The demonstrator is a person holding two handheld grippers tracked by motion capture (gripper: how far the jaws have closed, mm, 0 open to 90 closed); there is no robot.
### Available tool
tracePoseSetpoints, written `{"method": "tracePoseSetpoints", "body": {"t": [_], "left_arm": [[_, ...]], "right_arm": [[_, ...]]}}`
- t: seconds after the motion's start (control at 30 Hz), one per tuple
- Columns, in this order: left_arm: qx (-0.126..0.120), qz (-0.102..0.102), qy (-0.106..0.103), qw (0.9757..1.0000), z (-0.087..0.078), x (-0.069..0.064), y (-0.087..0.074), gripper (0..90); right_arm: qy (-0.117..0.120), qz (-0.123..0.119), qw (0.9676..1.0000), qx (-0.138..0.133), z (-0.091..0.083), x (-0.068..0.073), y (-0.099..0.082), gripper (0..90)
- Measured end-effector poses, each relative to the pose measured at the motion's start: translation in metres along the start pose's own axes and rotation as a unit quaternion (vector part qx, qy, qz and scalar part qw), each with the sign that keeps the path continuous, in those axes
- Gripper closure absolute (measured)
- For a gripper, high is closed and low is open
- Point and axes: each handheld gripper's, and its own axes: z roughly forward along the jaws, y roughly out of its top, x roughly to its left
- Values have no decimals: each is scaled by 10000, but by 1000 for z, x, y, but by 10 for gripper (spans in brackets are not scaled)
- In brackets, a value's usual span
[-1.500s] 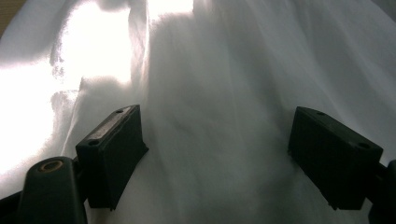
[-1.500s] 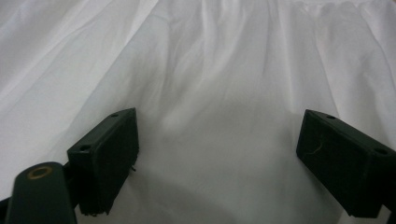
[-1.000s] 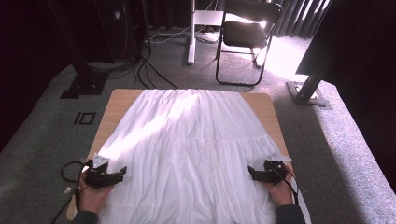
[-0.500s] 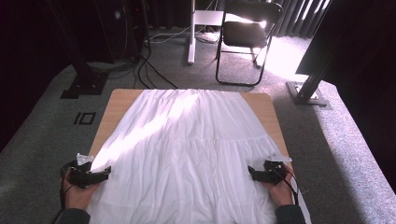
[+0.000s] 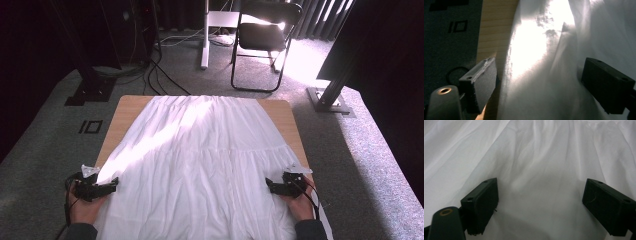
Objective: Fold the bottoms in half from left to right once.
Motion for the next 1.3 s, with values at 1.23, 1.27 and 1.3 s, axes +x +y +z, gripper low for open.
{"method": "tracePoseSetpoints", "body": {"t": [1.23,1.27,1.3], "left_arm": [[-126,-62,603,9981,-33,62,10,871],[-151,-133,674,9975,-34,67,11,871],[-151,-133,674,9975,-34,67,11,871]], "right_arm": [[-5,25,10000,-87,-7,-4,-6,221],[7,18,10000,-87,-7,-3,-6,221],[23,14,10000,-87,-7,-1,-6,221]]}}
